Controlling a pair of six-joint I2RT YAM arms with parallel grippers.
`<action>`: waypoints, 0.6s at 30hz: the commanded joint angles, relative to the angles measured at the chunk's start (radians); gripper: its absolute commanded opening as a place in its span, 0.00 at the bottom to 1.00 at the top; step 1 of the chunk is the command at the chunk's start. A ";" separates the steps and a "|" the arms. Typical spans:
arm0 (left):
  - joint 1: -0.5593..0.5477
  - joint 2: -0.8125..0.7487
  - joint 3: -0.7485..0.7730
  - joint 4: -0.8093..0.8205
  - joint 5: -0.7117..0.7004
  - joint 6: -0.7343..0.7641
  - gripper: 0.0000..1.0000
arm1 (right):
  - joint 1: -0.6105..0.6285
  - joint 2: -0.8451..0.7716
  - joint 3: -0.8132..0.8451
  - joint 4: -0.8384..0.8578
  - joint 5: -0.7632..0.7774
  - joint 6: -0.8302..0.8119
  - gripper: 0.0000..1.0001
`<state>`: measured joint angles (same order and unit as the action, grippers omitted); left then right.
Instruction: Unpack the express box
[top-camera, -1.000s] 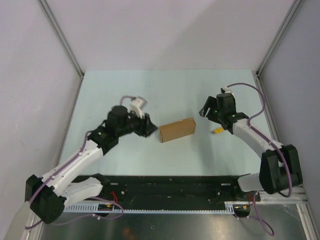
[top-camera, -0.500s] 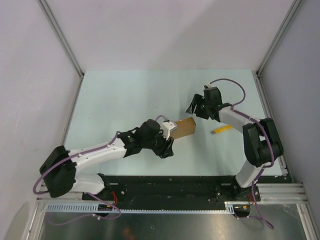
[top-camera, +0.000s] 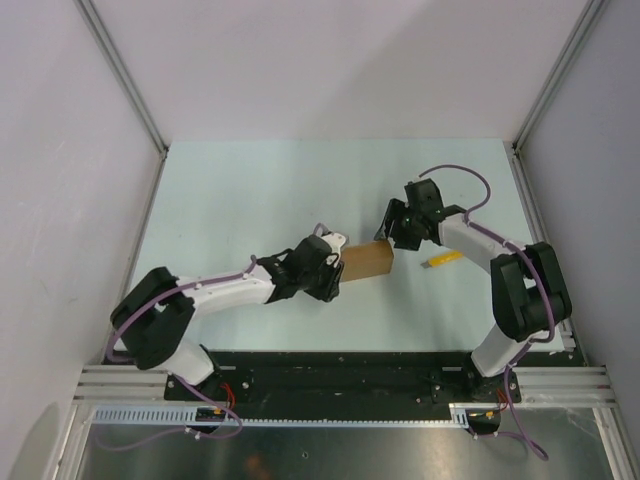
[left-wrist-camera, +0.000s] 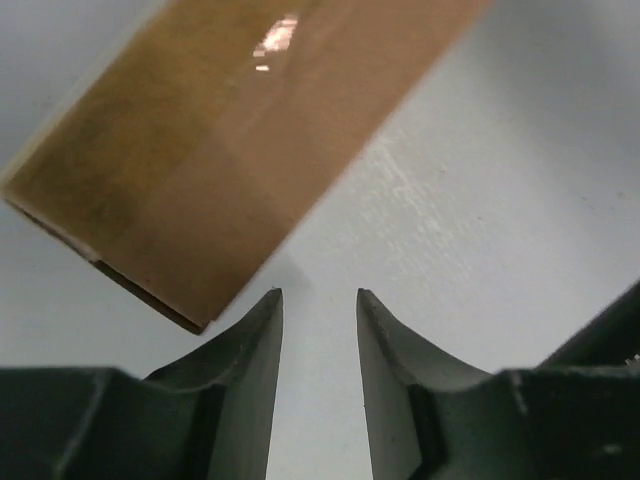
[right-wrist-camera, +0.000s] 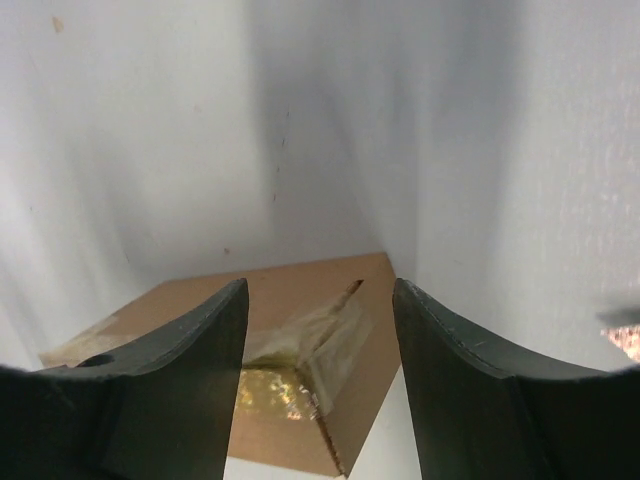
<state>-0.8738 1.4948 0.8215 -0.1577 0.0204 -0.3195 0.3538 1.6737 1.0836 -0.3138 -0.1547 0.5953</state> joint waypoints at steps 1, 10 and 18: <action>0.068 0.044 0.051 0.027 -0.030 -0.082 0.40 | 0.040 -0.094 0.030 -0.114 0.061 0.020 0.63; 0.229 0.074 0.122 0.032 0.055 -0.104 0.41 | 0.189 -0.154 -0.045 -0.199 0.096 0.012 0.62; 0.292 0.165 0.246 0.033 0.211 -0.142 0.45 | 0.349 -0.195 -0.060 -0.197 0.194 0.098 0.62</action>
<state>-0.6018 1.6100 0.9920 -0.1558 0.1341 -0.4152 0.6422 1.5330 1.0218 -0.5060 -0.0330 0.6373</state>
